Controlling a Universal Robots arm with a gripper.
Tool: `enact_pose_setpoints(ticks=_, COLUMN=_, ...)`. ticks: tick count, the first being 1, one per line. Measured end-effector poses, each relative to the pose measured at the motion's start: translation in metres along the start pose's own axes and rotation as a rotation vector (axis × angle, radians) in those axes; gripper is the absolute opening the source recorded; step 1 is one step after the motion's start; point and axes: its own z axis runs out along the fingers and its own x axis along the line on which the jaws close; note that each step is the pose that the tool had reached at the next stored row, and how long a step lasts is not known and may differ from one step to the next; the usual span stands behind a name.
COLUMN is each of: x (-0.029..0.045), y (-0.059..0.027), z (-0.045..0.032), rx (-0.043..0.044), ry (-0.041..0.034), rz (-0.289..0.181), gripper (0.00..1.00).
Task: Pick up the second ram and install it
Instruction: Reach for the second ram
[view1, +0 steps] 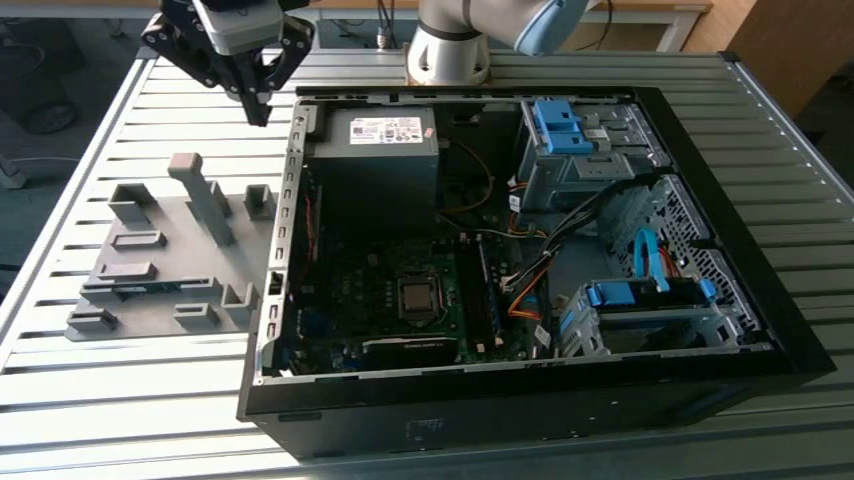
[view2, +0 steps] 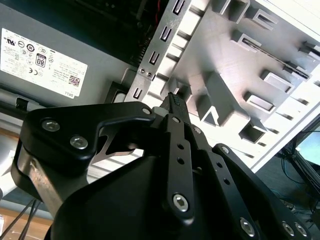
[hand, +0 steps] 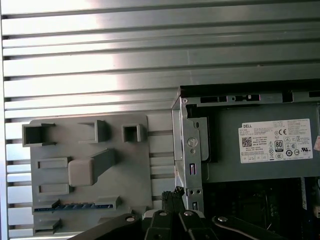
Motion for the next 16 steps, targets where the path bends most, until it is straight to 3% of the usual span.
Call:
enact_pose_setpoints(ticks=9, x=0.0046, y=-0.0004, z=0.0004, rx=0.0001, ry=0.0003, rz=0.0, gripper=0.11)
enact_pose_setpoints(ticks=16, x=0.0122, y=-0.001, z=0.0008, rx=0.0, ry=0.0002, rz=0.0, gripper=0.11)
